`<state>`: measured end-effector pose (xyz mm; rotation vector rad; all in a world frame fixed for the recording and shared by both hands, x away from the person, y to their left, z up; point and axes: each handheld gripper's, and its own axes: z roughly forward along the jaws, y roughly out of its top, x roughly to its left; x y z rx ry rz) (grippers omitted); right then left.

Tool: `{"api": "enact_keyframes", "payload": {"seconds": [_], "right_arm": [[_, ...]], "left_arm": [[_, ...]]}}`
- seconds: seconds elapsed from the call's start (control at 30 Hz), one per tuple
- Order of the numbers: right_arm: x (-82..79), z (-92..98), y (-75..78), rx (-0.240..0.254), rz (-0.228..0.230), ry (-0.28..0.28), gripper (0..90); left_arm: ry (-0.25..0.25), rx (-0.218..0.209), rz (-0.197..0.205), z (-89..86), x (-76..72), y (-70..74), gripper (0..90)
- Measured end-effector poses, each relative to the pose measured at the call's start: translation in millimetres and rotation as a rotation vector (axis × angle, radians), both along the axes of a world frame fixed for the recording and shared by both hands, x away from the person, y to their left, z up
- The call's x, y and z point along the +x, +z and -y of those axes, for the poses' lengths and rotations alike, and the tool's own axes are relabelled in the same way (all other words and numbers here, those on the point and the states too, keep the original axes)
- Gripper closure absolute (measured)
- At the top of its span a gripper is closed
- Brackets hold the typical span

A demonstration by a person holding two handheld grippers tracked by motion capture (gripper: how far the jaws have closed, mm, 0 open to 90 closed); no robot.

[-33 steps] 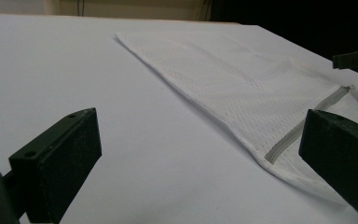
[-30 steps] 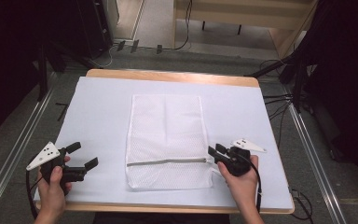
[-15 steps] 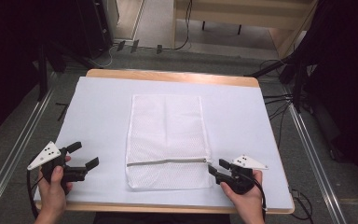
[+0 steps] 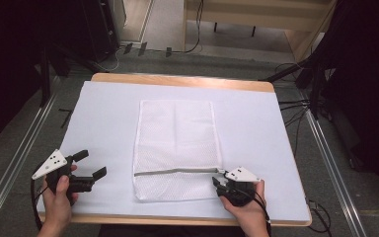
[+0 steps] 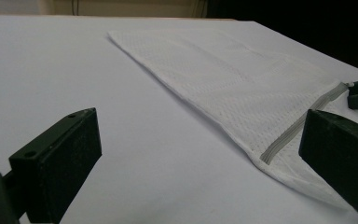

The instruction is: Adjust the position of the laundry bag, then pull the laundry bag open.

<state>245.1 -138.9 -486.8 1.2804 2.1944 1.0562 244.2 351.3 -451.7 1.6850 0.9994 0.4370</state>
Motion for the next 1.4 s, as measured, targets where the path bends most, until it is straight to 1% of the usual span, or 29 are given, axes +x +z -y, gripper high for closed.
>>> {"api": "enact_keyframes", "payload": {"seconds": [0.03, 0.1, 0.13, 0.17, 0.2, 0.23, 0.27, 0.33, 0.43, 0.47, 0.5, 0.6, 0.63, 0.67, 0.7, 0.73, 0.77, 0.8, 0.87, 0.93, 0.97, 1.03, 1.07, 1.1, 1.17, 1.2, 1.27, 1.33, 1.4], "right_arm": [[0.1, 0.4, 0.3, 0.003, -0.001, -0.002, 67.0], [1.1, 2.9, 1.1, 0.017, -0.013, -0.030, 78.6], [2.1, 4.3, 1.5, 0.030, -0.024, -0.036, 82.9], [4.1, 7.0, 2.2, 0.067, -0.042, -0.034, 86.4], [4.8, 8.5, 2.7, 0.096, -0.050, -0.030, 87.4], [4.8, 8.7, 3.4, 0.107, -0.048, -0.030, 87.7], [4.1, 8.4, 5.6, 0.104, -0.036, -0.030, 87.9], [2.1, 7.5, 11.1, 0.111, -0.001, -0.031, 87.9], [-0.2, 6.4, 19.0, 0.122, 0.043, -0.037, 87.9], [-0.5, 5.9, 20.3, 0.120, 0.053, -0.038, 88.0], [-1.1, 5.2, 21.9, 0.118, 0.061, -0.040, 88.0], [-2.5, 3.5, 23.5, 0.113, 0.081, -0.040, 88.0], [-3.4, 2.9, 23.9, 0.114, 0.085, -0.041, 88.0], [-3.9, 2.6, 24.1, 0.111, 0.088, -0.039, 88.0], [-5.4, 1.8, 25.1, 0.107, 0.099, -0.033, 88.0], [-5.4, 1.8, 25.1, 0.107, 0.099, -0.033, 88.0], [-6.3, 1.2, 25.8, 0.109, 0.101, -0.034, 88.0], [-6.8, 0.7, 26.5, 0.109, 0.107, -0.032, 88.0], [-7.5, -0.1, 27.2, 0.104, 0.114, -0.028, 88.0], [-8.1, -0.6, 28.0, 0.105, 0.116, -0.026, 87.9], [-8.4, -1.0, 28.7, 0.103, 0.118, -0.025, 87.9], [-8.8, -1.6, 29.7, 0.104, 0.126, -0.024, 88.0], [-9.3, -2.2, 30.2, 0.106, 0.125, -0.023, 88.0], [-9.3, -2.6, 30.4, 0.107, 0.127, -0.019, 87.9], [-10.1, -4.0, 30.9, 0.104, 0.129, -0.020, 87.9], [-10.3, -4.6, 31.1, 0.102, 0.129, -0.017, 87.9], [-10.8, -5.7, 31.6, 0.100, 0.133, -0.012, 88.0], [-11.7, -7.2, 32.3, 0.101, 0.136, -0.010, 88.0], [-12.5, -8.2, 33.2, 0.095, 0.142, -0.002, 87.9]], "left_arm": [[-0.002, 0.003, -0.001, 0.2, 0.0, 0.0, 0.0], [-0.005, 0.002, 0.001, 0.4, -0.6, 0.1, 0.0], [-0.006, 0.001, 0.002, 0.4, -1.1, 0.4, 0.0], [-0.003, 0.006, 0.004, 0.5, -1.6, 0.8, 0.0], [-0.001, 0.013, 0.010, 1.0, -2.1, 1.1, 0.0], [-0.002, 0.037, 0.018, 3.4, -3.3, 2.1, 0.0], [-0.009, 0.043, 0.022, 5.5, -3.7, 2.7, 0.0], [-0.034, 0.038, 0.026, 13.8, -6.0, 5.0, 0.0], [-0.075, 0.018, 0.018, 29.9, -8.4, 7.2, 0.0], [-0.092, 0.015, 0.008, 38.4, -9.2, 8.3, 0.0], [-0.103, 0.006, -0.001, 43.7, -9.4, 8.9, 0.0], [-0.149, -0.037, -0.033, 69.1, -8.9, 12.1, 0.0], [-0.159, -0.042, -0.036, 75.4, -8.1, 13.0, 0.0], [-0.175, -0.046, -0.046, 86.3, -6.3, 14.5, 0.3], [-0.176, -0.040, -0.051, 92.9, -5.2, 15.6, 6.7], [-0.182, -0.049, -0.060, 101.6, -4.3, 16.5, 6.7], [-0.209, -0.060, -0.066, 111.5, -3.5, 17.0, 9.9], [-0.221, -0.061, -0.072, 118.1, -2.9, 17.1, 11.9], [-0.219, -0.030, -0.082, 139.6, -1.2, 18.0, 19.1], [-0.206, -0.003, -0.085, 157.6, 0.6, 19.2, 32.0], [-0.209, 0.003, -0.089, 164.0, 1.8, 19.3, 39.7], [-0.237, 0.008, -0.111, 182.6, 6.0, 19.7, 50.9], [-0.247, 0.009, -0.119, 188.3, 7.3, 19.7, 56.7], [-0.264, -0.003, -0.135, 197.8, 9.7, 19.2, 60.0], [-0.267, 0.007, -0.157, 210.7, 12.5, 18.5, 68.4], [-0.283, 0.001, -0.167, 218.6, 14.6, 17.8, 72.3], [-0.286, 0.015, -0.177, 228.7, 16.8, 16.8, 79.5], [-0.288, 0.016, -0.190, 237.2, 19.6, 15.1, 85.2], [-0.280, 0.015, -0.199, 244.4, 22.6, 12.7, 88.3]]}}
